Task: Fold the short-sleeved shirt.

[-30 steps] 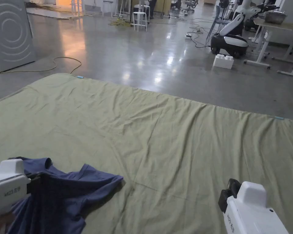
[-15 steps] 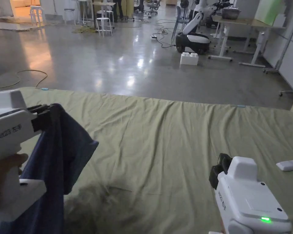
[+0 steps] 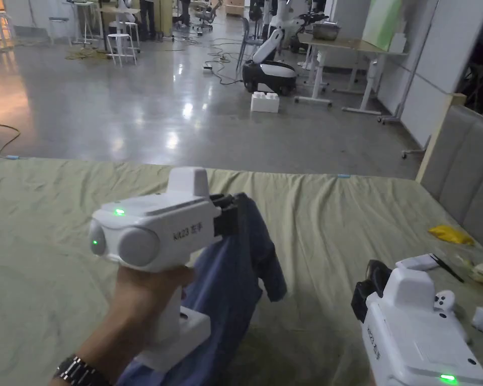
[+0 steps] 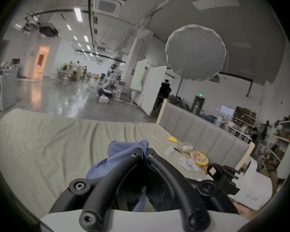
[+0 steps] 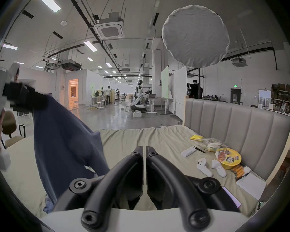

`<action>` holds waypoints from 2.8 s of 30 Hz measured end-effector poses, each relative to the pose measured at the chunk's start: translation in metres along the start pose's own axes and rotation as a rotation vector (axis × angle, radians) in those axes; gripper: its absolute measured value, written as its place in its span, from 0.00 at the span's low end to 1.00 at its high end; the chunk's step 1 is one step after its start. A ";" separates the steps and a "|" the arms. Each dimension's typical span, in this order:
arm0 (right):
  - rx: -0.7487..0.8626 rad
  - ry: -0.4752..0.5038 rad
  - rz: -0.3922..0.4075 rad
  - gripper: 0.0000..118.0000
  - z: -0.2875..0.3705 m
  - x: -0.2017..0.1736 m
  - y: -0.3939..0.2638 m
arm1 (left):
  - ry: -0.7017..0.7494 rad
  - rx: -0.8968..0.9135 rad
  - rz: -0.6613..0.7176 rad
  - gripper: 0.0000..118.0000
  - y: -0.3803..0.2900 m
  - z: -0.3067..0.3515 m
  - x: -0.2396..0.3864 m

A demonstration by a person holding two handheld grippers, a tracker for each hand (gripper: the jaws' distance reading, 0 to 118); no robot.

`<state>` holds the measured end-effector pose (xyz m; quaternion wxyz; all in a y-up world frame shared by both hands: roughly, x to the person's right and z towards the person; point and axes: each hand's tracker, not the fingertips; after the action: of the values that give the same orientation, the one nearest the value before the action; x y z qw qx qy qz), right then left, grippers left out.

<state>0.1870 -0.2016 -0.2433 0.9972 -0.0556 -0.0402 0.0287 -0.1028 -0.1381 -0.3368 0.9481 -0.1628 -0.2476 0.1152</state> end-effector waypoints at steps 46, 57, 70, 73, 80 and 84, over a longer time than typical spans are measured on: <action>0.018 0.097 0.092 0.03 -0.015 -0.037 0.002 | 0.553 -0.227 0.066 0.02 -0.140 0.081 -0.097; -0.049 0.082 0.085 0.03 -0.019 -0.028 -0.020 | 0.535 -0.631 0.263 0.44 -0.224 0.047 -0.138; -0.116 0.046 0.069 0.03 -0.021 -0.001 -0.047 | 0.633 -0.707 0.072 0.07 -0.252 0.014 -0.104; -0.145 0.034 0.065 0.03 -0.026 0.015 -0.054 | 0.587 -0.666 0.122 0.05 -0.247 0.026 -0.111; -0.462 0.050 0.085 0.12 -0.065 0.061 -0.093 | 0.563 -0.534 0.119 0.05 -0.214 0.065 -0.108; -0.659 0.112 0.092 0.43 -0.088 0.072 -0.128 | 0.559 -0.497 0.134 0.05 -0.207 0.078 -0.110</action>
<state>0.2731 -0.3334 -0.3104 0.9239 -0.3783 0.0103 0.0560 -0.2071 -0.3417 -0.2448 0.9010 -0.4287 0.0115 0.0647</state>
